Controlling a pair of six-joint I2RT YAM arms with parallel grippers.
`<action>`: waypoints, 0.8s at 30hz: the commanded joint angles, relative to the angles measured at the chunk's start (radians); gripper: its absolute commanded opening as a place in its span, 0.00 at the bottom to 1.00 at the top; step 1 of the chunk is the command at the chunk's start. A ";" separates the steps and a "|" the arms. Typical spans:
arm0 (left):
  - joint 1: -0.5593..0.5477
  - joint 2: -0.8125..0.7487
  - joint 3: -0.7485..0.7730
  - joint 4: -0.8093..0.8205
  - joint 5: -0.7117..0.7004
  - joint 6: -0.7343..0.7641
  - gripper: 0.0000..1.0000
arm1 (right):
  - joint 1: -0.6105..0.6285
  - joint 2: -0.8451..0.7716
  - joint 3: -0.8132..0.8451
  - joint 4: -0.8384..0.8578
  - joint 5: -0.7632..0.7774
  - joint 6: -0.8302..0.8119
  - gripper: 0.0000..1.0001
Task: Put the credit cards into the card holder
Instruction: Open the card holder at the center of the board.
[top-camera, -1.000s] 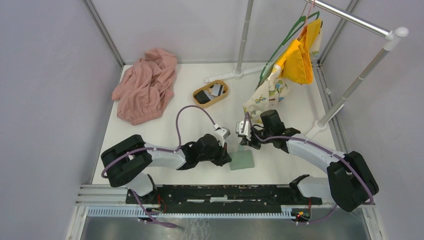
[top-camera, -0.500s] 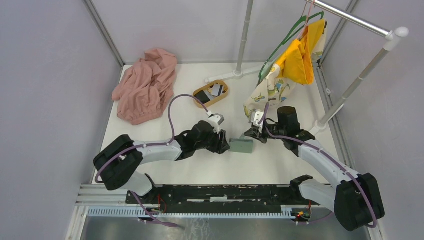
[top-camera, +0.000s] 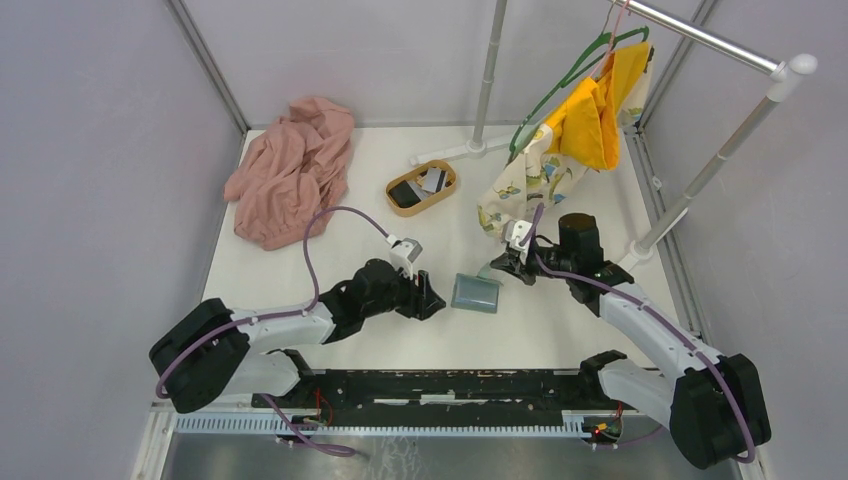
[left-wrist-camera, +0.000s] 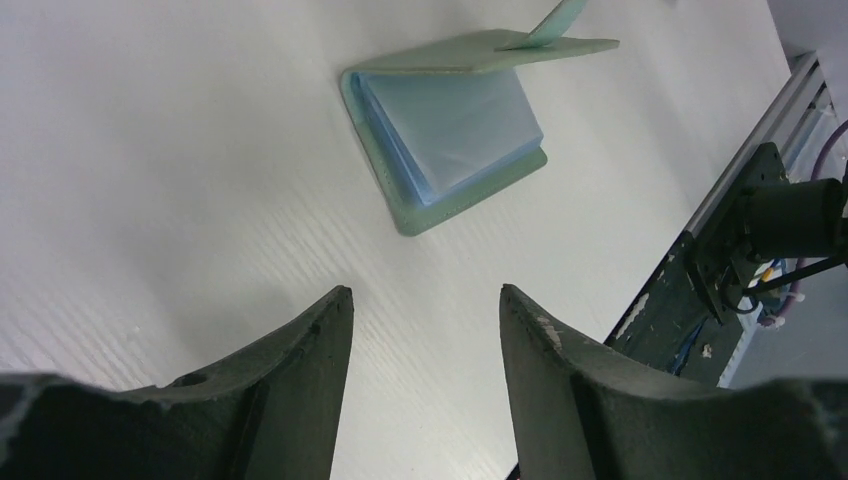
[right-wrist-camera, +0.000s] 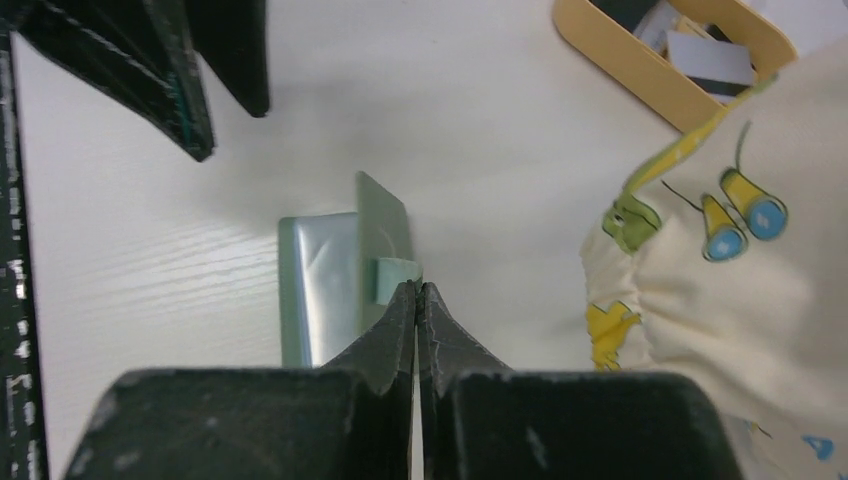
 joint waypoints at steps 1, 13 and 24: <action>0.000 0.008 -0.017 0.136 0.043 -0.050 0.61 | -0.004 0.016 -0.005 0.051 0.229 0.010 0.00; -0.001 0.174 0.002 0.230 0.051 -0.060 0.58 | 0.037 0.241 0.056 -0.032 0.671 -0.093 0.01; -0.002 0.166 0.007 0.273 0.036 -0.108 0.56 | 0.028 0.276 0.096 -0.099 0.758 -0.130 0.23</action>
